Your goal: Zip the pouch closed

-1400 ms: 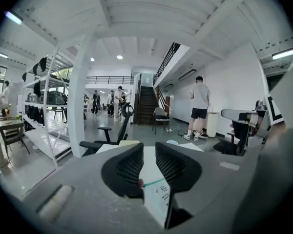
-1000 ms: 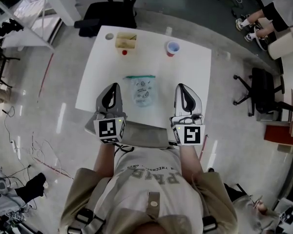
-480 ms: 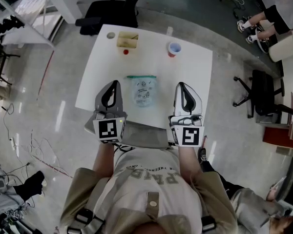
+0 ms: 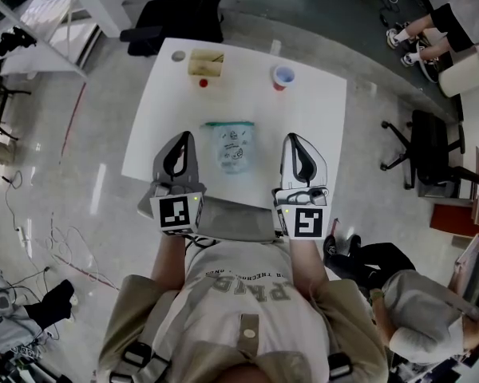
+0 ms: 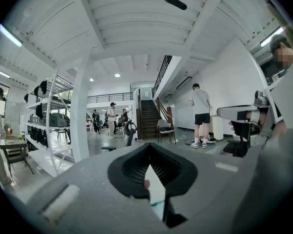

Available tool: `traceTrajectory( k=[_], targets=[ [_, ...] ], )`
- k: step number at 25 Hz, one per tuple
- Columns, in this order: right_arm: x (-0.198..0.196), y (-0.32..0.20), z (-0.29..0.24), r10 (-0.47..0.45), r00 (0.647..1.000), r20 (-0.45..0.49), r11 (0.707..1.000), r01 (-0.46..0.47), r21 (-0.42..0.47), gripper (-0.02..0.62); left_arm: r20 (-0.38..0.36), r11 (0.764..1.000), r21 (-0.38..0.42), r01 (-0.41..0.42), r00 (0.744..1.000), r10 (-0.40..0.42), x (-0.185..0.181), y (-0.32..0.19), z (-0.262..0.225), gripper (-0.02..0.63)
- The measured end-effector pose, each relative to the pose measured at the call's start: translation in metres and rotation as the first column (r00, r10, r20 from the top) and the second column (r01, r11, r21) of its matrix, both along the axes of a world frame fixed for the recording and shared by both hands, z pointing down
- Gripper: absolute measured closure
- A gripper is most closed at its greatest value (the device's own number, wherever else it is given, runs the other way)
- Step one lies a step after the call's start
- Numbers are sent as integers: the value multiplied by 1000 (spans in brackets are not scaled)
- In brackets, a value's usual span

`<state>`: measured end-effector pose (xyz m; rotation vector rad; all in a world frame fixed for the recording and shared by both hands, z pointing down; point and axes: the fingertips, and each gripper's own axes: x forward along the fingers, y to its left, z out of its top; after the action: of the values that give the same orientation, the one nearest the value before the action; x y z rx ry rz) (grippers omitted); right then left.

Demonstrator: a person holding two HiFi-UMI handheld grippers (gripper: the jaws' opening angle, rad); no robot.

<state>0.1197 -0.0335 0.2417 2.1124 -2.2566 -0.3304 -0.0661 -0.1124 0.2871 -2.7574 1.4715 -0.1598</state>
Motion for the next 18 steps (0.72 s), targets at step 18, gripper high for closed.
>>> traceTrajectory(
  k=[18],
  targets=[
    [-4,-4,6,-3,1000,-27,1000,2,-28,595,16,1000,-4,0,1000,0,-3,-3,1,592]
  ],
)
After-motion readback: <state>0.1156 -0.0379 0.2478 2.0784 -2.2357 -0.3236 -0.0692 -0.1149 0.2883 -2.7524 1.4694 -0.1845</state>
